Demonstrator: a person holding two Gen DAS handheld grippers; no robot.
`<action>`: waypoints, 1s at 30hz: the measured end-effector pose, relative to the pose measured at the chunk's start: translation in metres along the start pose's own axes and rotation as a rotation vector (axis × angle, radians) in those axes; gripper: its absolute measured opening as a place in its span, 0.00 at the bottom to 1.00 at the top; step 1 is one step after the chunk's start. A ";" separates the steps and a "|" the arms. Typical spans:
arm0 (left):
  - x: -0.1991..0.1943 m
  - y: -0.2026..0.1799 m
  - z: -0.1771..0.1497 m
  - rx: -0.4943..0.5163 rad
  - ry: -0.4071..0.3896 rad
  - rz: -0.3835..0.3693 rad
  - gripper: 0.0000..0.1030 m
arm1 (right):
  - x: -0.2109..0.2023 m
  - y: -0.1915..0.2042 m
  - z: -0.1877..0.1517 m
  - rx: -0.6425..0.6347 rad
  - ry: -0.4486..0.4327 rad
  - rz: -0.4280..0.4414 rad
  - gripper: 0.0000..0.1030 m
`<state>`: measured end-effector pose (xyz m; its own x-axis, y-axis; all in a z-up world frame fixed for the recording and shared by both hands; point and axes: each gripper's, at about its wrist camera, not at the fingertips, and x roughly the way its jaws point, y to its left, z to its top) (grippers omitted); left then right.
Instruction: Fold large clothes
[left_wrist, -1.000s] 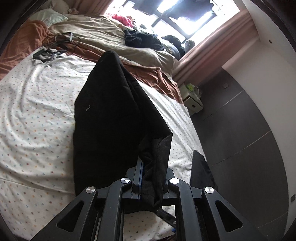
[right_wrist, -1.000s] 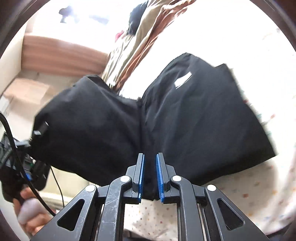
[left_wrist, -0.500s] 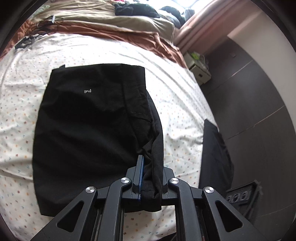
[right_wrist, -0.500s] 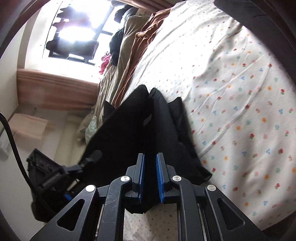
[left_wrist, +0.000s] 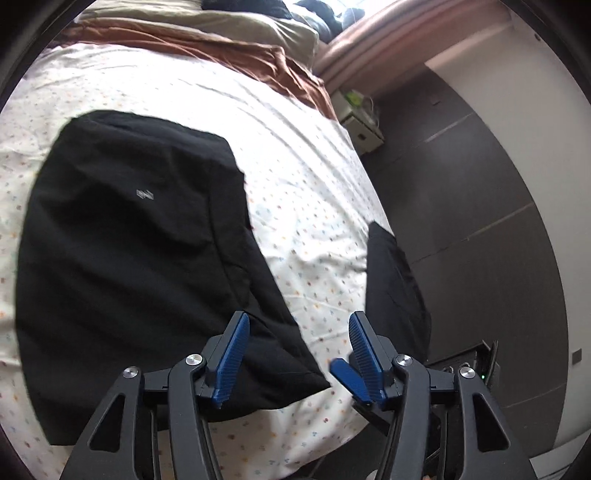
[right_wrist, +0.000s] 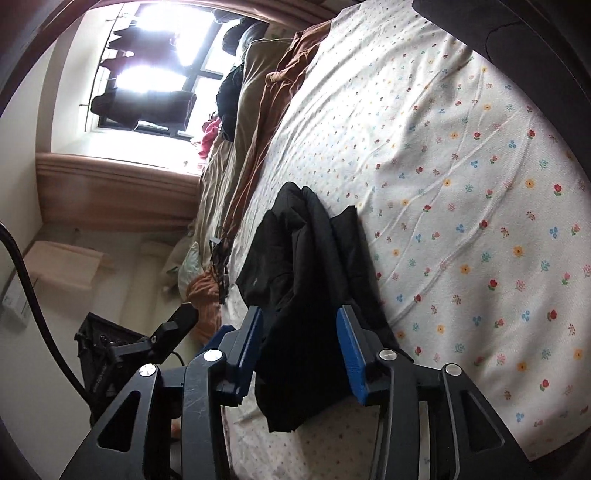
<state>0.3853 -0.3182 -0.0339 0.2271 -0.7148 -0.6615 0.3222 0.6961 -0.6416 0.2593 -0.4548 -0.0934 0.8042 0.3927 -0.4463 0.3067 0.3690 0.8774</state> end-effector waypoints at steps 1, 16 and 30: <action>-0.007 0.007 0.001 -0.007 -0.016 0.013 0.56 | 0.001 0.003 0.000 -0.013 0.000 -0.006 0.47; -0.090 0.151 -0.025 -0.176 -0.107 0.181 0.56 | 0.041 0.038 -0.021 -0.206 0.084 -0.124 0.56; -0.068 0.173 -0.051 -0.165 -0.030 0.147 0.56 | 0.058 0.048 -0.034 -0.283 0.020 -0.270 0.19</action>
<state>0.3789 -0.1461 -0.1199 0.2888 -0.6046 -0.7423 0.1291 0.7929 -0.5956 0.3033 -0.3861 -0.0828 0.7028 0.2653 -0.6600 0.3509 0.6778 0.6461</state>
